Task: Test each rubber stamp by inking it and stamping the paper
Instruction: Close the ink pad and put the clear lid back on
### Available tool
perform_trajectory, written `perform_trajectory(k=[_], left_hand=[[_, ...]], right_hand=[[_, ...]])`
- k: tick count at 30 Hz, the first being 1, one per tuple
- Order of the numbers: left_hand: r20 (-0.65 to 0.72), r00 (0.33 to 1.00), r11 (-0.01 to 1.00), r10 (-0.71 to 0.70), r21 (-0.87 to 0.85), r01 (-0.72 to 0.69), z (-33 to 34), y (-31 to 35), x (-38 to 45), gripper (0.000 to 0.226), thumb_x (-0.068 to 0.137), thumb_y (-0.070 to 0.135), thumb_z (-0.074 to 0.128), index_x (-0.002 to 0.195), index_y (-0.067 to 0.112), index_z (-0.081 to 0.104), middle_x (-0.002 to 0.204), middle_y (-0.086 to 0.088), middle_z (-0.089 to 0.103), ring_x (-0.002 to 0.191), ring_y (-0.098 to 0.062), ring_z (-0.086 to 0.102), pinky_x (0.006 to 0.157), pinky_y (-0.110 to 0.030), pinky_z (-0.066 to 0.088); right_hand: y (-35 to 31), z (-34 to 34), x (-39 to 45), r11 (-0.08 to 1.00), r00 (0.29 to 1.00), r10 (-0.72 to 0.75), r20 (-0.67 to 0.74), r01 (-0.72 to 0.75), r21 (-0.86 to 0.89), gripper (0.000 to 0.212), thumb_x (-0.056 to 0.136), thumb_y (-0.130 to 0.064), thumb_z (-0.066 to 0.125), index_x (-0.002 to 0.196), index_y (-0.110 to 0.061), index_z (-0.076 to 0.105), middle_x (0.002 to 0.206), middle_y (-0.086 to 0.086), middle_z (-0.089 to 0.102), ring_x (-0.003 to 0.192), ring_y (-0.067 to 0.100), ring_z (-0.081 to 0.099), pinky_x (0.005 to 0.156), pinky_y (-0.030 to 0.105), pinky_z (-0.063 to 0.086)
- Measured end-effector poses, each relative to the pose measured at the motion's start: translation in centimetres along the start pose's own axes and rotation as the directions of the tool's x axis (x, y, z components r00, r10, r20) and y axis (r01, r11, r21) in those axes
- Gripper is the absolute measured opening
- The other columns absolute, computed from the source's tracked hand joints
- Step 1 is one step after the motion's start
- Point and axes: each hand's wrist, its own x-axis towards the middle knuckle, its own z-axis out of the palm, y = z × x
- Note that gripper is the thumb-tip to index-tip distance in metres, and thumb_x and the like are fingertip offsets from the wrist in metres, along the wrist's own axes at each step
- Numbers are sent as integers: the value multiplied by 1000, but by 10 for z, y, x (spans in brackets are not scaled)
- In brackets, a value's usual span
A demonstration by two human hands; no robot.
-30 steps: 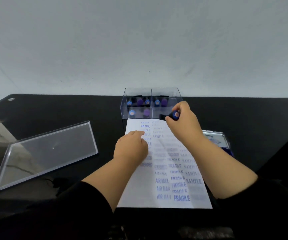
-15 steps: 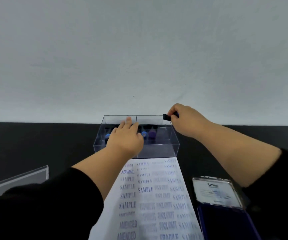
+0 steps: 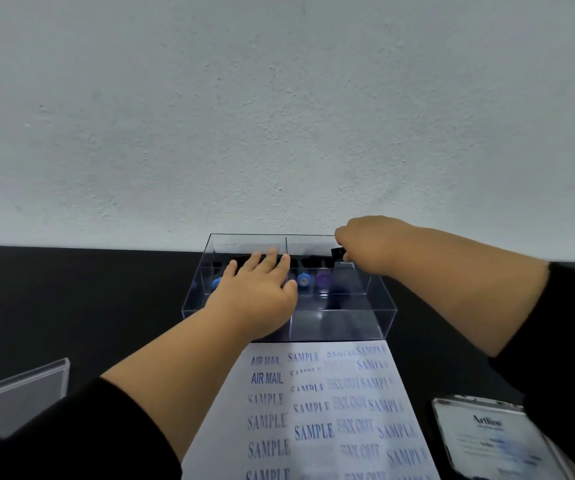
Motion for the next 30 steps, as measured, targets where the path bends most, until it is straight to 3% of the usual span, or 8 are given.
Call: perform_trajectory(k=[4,7,9,11,14,20,26,30], left_hand=[[-14,1000,1000,4,-12,-4,-1,1,-1,53,102,35,15,152,27,1,160,7,-7,146,-12,-8,117,-40,-7],[-16,1000,1000,4,-28,-4,1,0,-1,52,102,35,15,152,28,1,160,8,-6,146,-12,-8,117,-40,-7],[-18,1000,1000,3,-29,-4,1,0,-1,52,102,36,15,152,28,1,160,8,-6,146,-11,-8,117,-39,-7],[-20,1000,1000,4,-27,-5,1,0,-2,52,103,36,15,152,28,1,160,8,-6,146,-11,-8,117,-39,-7],[-25,1000,1000,7,-26,-7,1,1,-2,52,103,35,15,152,28,2,160,8,-6,146,-11,-8,117,-39,-7],[-28,1000,1000,5,-23,-6,1,1,-3,52,103,35,15,152,28,2,160,8,-5,146,-11,-7,117,-39,-6],[-31,1000,1000,3,-11,-3,1,1,-2,52,103,35,14,152,28,2,160,8,-4,146,-12,-6,117,-40,-5],[-40,999,1000,4,-15,-4,1,1,-2,52,103,35,15,152,28,3,160,9,-3,146,-11,-5,118,-40,-5]], right_hand=[[-5,-2,12,992,996,35,79,-25,-124,8,90,-4,50,85,-6,56,80,4,53,60,12,39,46,22,25],[-7,2,20,992,996,49,81,-39,-121,23,90,-6,50,68,-9,44,67,0,40,55,11,34,46,22,26],[-7,2,22,996,995,34,89,-27,-87,7,89,-9,55,83,-6,58,78,4,53,61,15,44,50,22,32],[-3,2,25,1000,993,0,116,1,-11,26,84,-16,66,109,-8,64,104,7,63,84,20,56,63,24,42],[1,-3,23,993,989,-34,142,18,116,49,75,-17,77,121,-15,61,115,5,63,101,20,57,75,24,40],[6,-5,29,974,983,-34,179,-7,226,38,84,-9,67,121,-15,61,72,-4,59,65,11,58,65,18,45],[5,-9,33,955,960,-38,276,-46,293,33,86,-4,63,116,-17,64,96,7,69,84,18,64,74,23,51],[5,-6,34,941,951,-33,309,-75,330,30,87,-1,60,114,-15,64,88,5,66,70,17,62,70,24,51]])
